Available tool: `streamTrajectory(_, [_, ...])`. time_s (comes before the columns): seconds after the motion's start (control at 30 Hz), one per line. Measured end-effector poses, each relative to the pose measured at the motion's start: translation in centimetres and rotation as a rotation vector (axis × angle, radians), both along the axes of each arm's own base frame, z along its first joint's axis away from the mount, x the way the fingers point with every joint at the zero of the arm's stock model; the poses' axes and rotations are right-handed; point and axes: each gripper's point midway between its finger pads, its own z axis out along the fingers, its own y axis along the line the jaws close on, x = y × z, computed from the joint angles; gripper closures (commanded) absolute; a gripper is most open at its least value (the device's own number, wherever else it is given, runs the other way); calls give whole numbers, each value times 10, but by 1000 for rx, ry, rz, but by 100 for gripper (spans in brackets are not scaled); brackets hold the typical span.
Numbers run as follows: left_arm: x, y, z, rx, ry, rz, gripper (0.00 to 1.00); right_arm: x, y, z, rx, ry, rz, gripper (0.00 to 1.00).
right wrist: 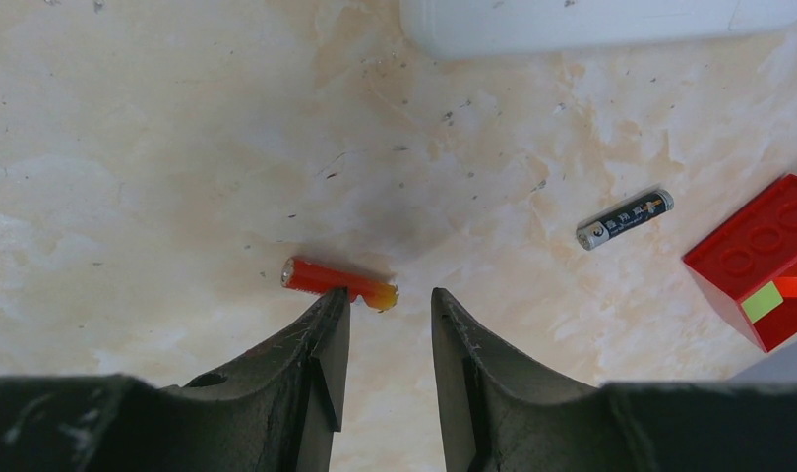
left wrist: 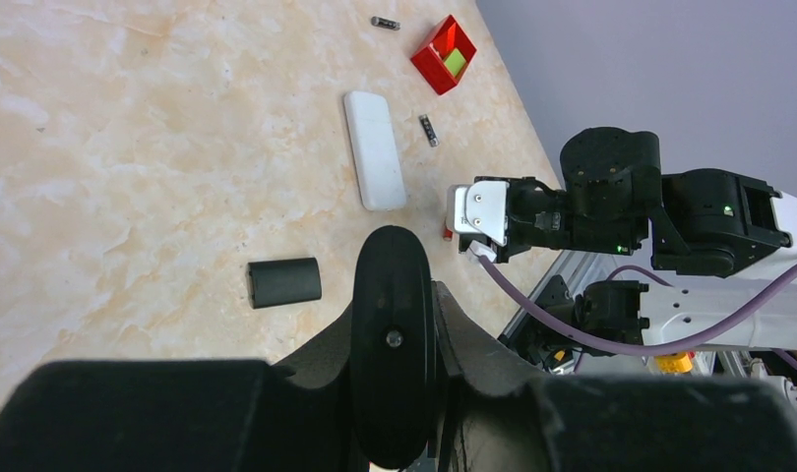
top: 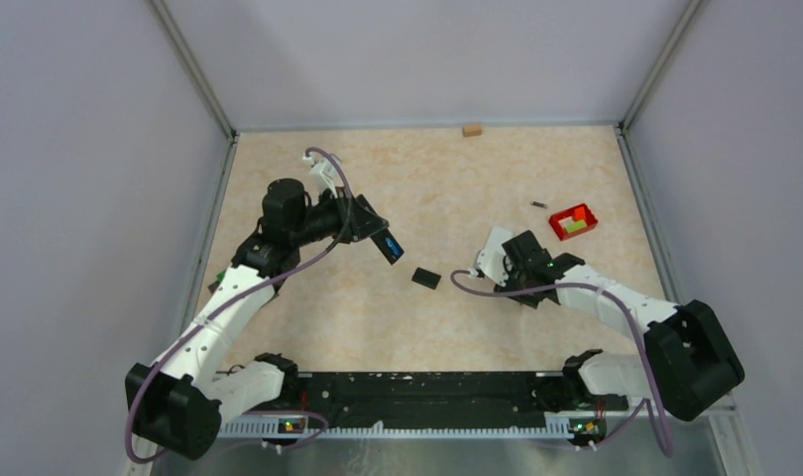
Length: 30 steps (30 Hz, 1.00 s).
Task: Load the batteries into the remote control
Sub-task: Pick up the battery from the center of the board.
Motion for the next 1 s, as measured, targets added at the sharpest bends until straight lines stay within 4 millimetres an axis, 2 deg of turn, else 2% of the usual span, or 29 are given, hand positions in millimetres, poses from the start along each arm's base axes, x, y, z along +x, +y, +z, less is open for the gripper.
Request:
streamTrajectory(0.47, [-3,1,6,-7,-18,0,100,-11,2,-5,-6,17,40,56])
streamTrajectory(0.6, [-3,1,6,-7,-18,1,100,-12,5,-8,-7,27,49,68])
streamTrajectory(0.83, [-3,1,6,-7,-18,1,100,-11,10,-15,-18,72,55,78])
streamTrajectory(1.0, [-2,2,6,-7,-18,2,100,-5,13,-16,-24,78,54,100])
